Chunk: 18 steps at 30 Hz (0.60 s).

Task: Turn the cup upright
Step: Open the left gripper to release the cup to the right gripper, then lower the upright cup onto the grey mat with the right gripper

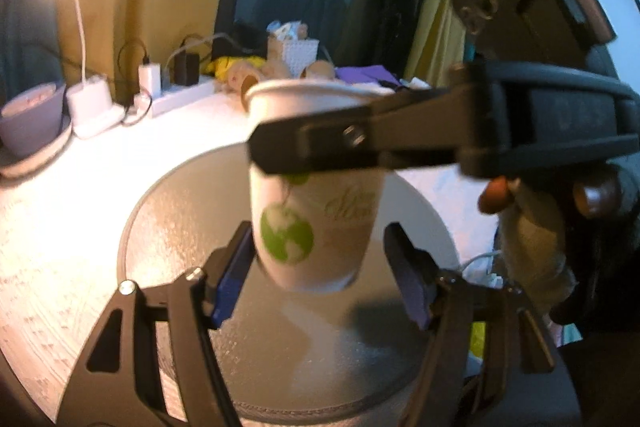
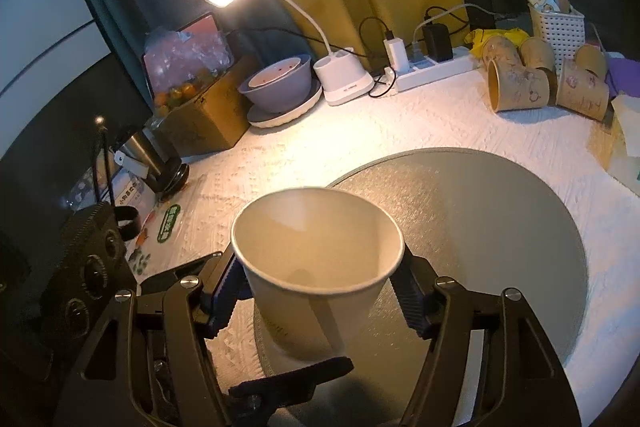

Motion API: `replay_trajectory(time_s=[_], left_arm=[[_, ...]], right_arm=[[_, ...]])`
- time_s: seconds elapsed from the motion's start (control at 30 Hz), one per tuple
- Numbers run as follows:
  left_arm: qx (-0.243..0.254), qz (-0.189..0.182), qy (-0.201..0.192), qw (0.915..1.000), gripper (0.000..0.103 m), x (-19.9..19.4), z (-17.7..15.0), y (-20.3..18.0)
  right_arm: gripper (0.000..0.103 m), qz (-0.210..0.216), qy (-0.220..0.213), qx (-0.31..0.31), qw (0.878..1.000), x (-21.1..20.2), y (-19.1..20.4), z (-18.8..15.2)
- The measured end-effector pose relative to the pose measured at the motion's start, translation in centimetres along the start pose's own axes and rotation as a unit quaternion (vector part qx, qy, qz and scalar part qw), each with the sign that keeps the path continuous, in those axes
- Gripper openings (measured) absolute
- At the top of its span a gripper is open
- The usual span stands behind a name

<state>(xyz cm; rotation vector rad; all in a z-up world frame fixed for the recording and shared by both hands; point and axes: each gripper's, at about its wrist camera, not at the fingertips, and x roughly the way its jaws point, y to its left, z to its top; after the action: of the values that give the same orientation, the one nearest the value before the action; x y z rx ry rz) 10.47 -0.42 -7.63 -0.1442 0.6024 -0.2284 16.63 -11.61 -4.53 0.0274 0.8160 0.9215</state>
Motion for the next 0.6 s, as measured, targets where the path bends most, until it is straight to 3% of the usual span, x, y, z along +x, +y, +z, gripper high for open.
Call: replay_trajectory(time_s=[0.33,0.6], left_arm=[[-0.059,0.016,0.031,0.9977,0.073,1.7,-0.1,3.0],[-0.145,0.029,0.053,0.9876,0.073,3.4,-0.1,7.5]], right_arm=[[0.07,-0.063,-0.025,-0.025,0.997,0.7,-1.6,1.5],[0.07,-0.103,-0.01,-0.041,0.994,2.7,-3.8,2.9]])
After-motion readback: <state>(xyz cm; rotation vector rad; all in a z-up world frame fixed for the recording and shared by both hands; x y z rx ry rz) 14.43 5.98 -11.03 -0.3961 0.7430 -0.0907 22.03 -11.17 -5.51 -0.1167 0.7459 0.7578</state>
